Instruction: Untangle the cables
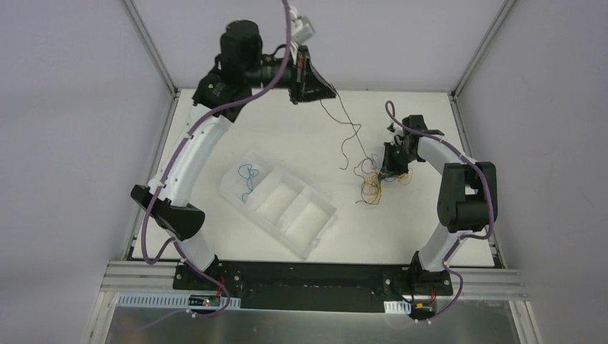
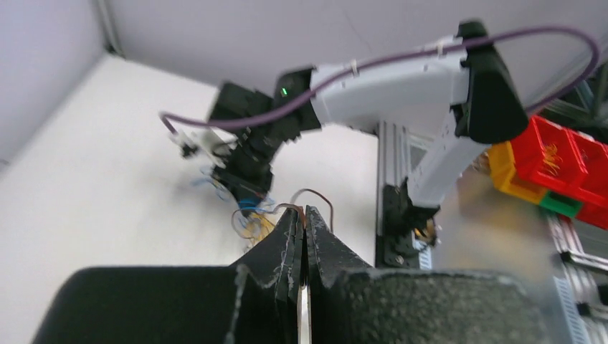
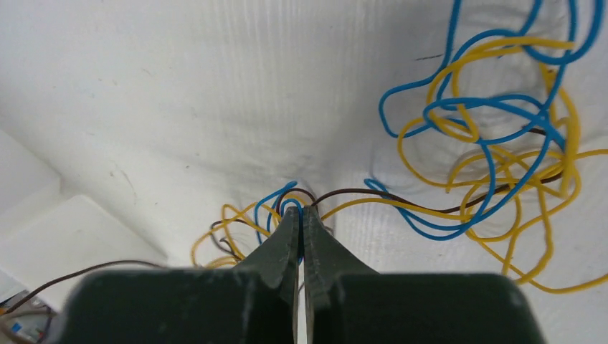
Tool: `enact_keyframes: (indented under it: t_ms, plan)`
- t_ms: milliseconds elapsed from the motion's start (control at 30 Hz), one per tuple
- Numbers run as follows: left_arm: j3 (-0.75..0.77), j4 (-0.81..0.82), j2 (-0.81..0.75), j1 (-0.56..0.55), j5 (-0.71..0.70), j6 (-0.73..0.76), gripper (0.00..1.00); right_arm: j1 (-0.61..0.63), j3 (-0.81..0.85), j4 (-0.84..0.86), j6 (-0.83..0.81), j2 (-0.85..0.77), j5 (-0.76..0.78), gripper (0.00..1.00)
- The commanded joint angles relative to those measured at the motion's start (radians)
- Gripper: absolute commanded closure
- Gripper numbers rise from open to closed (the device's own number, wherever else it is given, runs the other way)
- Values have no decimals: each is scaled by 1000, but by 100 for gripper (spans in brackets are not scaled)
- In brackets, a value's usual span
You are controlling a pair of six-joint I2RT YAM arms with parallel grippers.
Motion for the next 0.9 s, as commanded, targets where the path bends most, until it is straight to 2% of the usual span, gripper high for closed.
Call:
enact_keyframes:
  t_ms: [0, 233, 400, 700, 867]
  plan:
    - [189, 5, -23, 87, 47, -40, 100, -9, 25, 7, -70, 4, 113, 100]
    - [453, 62, 50, 221, -16, -161, 100, -15, 3, 43, -109, 68, 179, 100]
    - [481, 270, 41, 329, -87, -342, 100, -18, 6, 51, -121, 100, 221, 100]
    - [503, 371, -49, 446, -235, -368, 100, -30, 14, 48, -130, 145, 256, 100]
    - [467, 330, -102, 506, -292, -335, 100, -46, 32, 26, -123, 141, 222, 100]
